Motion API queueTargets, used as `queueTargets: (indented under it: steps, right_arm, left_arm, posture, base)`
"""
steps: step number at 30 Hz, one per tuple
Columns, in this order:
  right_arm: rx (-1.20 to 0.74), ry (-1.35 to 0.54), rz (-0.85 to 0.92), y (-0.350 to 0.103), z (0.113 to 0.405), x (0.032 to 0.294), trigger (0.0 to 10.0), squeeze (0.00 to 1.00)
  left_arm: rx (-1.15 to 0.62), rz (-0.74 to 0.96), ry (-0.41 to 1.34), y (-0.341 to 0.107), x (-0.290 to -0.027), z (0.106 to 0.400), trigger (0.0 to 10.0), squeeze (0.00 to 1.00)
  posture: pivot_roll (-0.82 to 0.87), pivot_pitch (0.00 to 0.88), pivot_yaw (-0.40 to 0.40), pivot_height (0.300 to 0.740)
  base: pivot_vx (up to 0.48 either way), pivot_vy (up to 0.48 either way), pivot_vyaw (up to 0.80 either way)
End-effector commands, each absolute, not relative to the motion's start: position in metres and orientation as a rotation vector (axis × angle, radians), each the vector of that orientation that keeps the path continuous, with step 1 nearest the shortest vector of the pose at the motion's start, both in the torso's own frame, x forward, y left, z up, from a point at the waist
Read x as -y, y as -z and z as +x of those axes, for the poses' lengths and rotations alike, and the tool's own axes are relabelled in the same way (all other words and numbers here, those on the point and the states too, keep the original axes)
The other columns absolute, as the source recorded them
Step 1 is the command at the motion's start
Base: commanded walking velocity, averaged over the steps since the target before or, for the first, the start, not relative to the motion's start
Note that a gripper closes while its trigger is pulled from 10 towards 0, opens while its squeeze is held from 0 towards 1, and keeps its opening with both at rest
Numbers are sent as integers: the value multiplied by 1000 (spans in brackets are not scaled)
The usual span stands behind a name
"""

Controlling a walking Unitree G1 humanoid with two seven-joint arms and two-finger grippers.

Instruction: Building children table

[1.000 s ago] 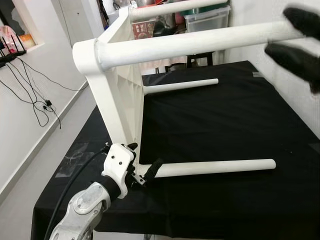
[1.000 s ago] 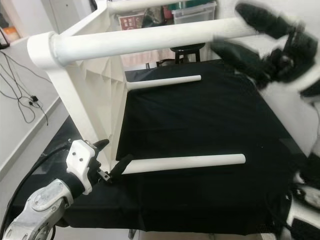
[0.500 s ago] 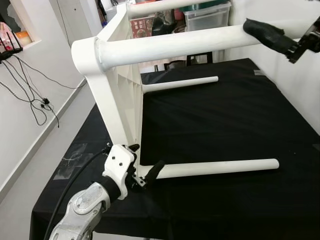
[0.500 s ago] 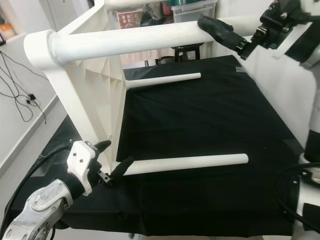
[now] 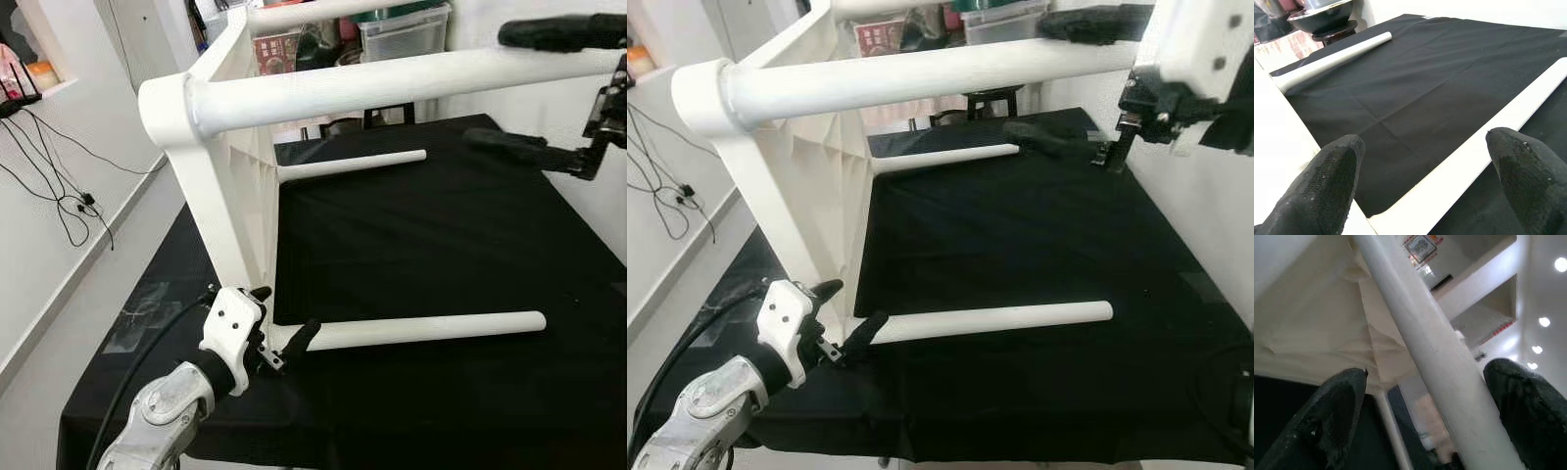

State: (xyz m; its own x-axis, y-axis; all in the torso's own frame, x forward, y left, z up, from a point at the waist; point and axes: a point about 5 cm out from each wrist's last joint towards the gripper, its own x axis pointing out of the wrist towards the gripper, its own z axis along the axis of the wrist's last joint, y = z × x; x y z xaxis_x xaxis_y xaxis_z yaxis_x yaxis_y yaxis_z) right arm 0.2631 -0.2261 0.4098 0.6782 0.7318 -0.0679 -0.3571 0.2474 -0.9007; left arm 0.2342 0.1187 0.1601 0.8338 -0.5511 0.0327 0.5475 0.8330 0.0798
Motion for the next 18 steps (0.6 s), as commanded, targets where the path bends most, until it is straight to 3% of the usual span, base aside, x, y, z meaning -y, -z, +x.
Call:
queueTargets:
  steps: [1,5,6,18]
  right_arm:
    - [303,-704,-1171,-397,281,229,10000,0]
    - [263,-636,-1229,-398,289,236,10000,0]
    - [264,-615,-1230,-402,289,239,10000,0]
    - [249,-567,-1297,-419,280,249,10000,0]
  left_arm:
    - [22,19,547,-155,-123,237,10000,0]
    - [21,-67,528,-156,-123,238,9725,0]
    - [26,-116,523,-158,-122,239,353,0]
    - [-13,-327,496,-148,-126,245,0,0]
  posture:
    - [-120,8,110,740]
    - [-120,8,104,740]
    - [-123,10,100,740]
    - [-164,32,93,740]
  base:
    - [0,0,0]
    - [0,0,0]
    - [0,0,0]
    - [0,0,0]
